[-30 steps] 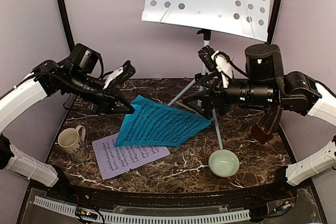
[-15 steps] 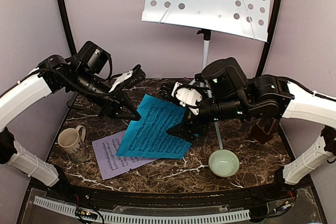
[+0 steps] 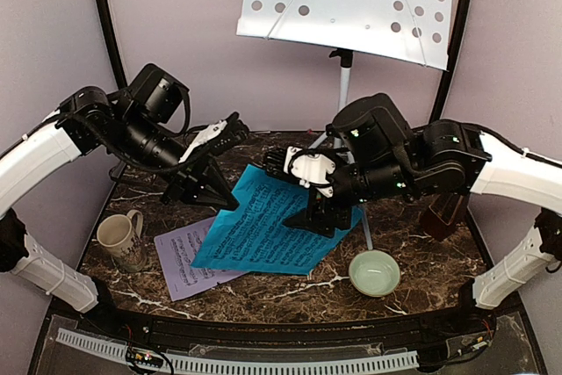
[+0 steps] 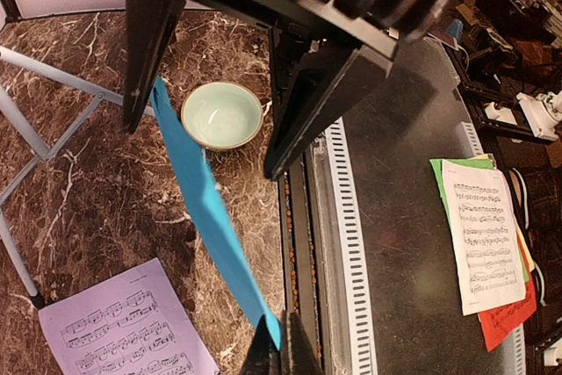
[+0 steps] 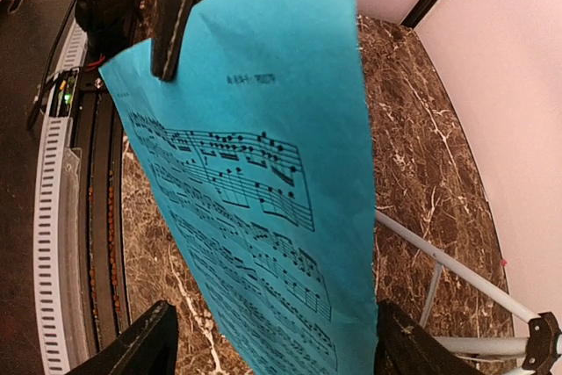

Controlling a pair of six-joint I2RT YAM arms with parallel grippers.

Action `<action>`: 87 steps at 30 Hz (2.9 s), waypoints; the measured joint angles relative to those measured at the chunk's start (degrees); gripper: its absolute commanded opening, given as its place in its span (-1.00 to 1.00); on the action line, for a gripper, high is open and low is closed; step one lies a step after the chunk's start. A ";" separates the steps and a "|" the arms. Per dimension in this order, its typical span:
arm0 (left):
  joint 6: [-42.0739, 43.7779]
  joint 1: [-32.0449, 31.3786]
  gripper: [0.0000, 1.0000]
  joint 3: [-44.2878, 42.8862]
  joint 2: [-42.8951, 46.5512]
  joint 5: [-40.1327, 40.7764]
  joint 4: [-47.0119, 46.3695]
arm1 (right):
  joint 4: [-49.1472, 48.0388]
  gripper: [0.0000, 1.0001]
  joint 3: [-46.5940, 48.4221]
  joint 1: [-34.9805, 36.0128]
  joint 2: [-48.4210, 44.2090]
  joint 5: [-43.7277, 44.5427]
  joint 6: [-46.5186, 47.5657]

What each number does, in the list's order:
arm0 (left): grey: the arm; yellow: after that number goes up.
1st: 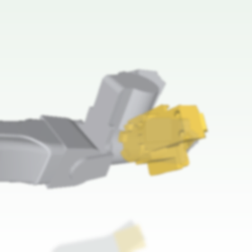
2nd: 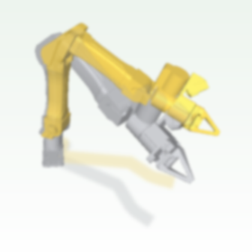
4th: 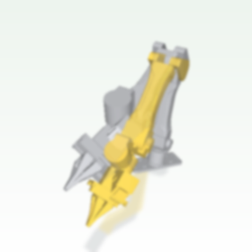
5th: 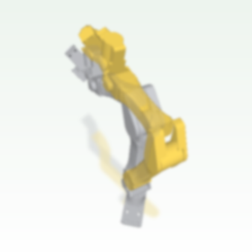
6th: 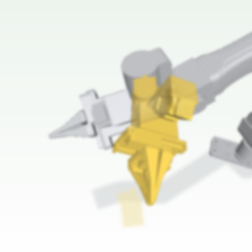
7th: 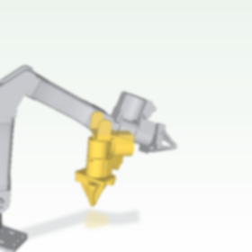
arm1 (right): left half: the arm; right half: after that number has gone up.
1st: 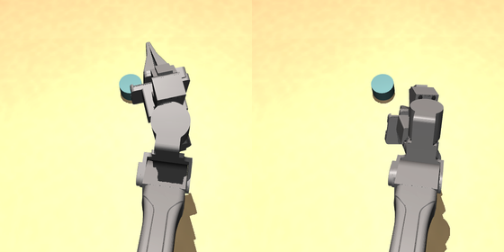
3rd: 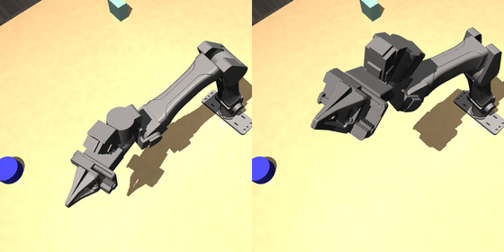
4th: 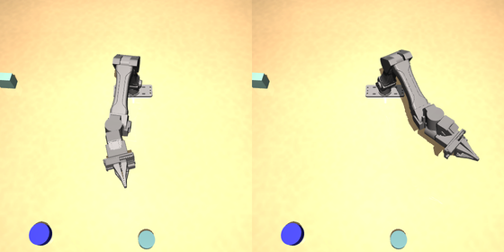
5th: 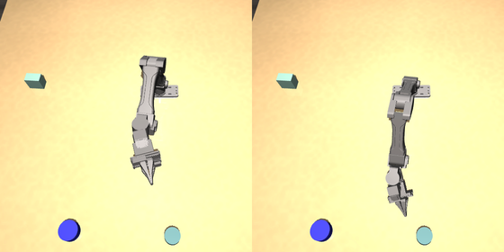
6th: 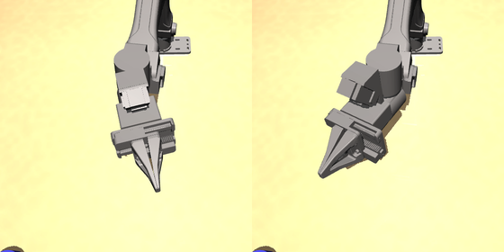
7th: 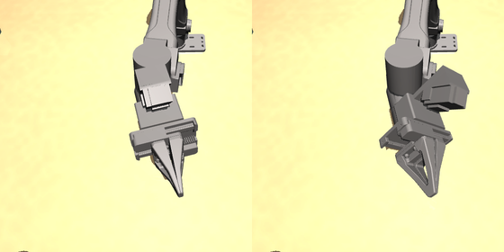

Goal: Set up the instrument practice props

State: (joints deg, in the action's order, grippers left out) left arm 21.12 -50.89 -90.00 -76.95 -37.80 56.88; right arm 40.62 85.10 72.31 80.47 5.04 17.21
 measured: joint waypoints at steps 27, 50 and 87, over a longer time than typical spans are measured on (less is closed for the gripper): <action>-3.06 -2.03 0.15 -1.22 6.21 18.67 -10.80 | -1.11 -1.00 2.08 -3.15 -0.26 -4.42 -7.76; -9.55 -2.03 0.20 -49.20 -19.21 36.74 -25.94 | -23.93 -1.00 11.15 -9.53 -15.80 19.69 -15.54; 1.64 -2.03 -0.55 -55.15 -35.15 47.34 -39.60 | -44.54 -1.00 9.46 -13.55 -14.23 31.58 -3.37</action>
State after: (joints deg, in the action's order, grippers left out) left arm 22.76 -52.93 -145.14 -112.09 9.54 17.28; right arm -3.92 94.56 58.76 66.24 36.62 13.85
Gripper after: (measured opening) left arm 0.275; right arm 0.007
